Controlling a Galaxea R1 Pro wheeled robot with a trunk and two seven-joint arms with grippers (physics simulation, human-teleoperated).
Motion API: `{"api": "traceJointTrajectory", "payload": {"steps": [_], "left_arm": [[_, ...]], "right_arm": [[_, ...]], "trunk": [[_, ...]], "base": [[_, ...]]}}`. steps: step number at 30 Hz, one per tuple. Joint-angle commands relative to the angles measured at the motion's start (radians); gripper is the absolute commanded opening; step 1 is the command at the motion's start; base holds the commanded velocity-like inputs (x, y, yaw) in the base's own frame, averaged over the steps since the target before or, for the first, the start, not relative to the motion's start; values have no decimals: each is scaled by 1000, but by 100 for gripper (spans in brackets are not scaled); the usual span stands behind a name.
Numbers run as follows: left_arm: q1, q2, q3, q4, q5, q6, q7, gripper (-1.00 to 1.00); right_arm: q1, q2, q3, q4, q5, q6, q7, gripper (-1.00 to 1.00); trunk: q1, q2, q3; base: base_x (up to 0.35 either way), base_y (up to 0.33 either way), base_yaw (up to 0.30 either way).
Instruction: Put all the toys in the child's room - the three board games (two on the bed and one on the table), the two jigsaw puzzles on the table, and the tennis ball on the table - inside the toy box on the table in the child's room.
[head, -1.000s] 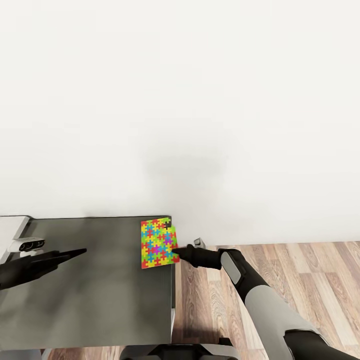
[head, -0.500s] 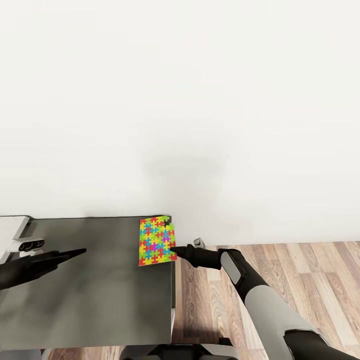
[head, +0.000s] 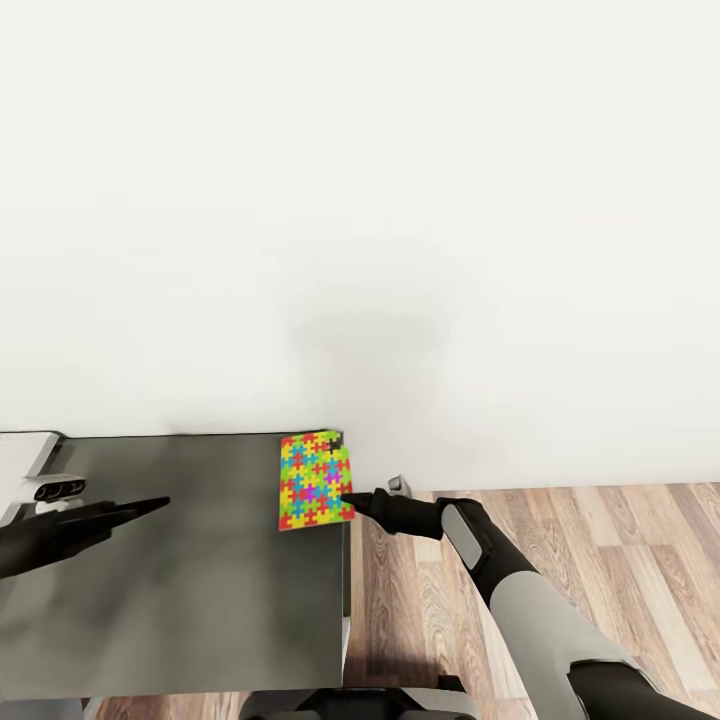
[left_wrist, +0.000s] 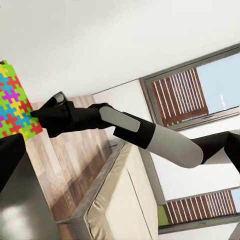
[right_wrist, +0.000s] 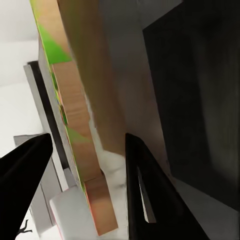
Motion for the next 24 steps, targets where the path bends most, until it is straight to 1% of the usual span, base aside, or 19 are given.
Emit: {"api": "traceJointTrajectory", "payload": {"steps": [1,3,12,20,24], "left_arm": [[-1,1,0,-1,0,12,-4,100],[-1,1,0,-9,0,16,-4,100],[-1,-1,0,-11,0,38,-4,100],[-2,0,0,-11,0,39,-4,100],[-1,-1,-2,-11,0,39,-4,100]], "right_arm": [[0,0,0,0,-1,-4,0,-100],[0,0,0,0,-1,-15,0,-100],[0,0,0,0,-1,-18,14,-100],[2,-1,0,0,-1,-18,41,-100],[7,-1,0,-11,-1,-19,66,-100]], "trunk": [[1,-2,-1],[1,-2,-1],[1,-2,-1],[1,-2,1],[1,-2,6]], "base": [[0,0,0],[0,0,0],[-17,2,0],[-255,66,0],[-145,36,0]]}}
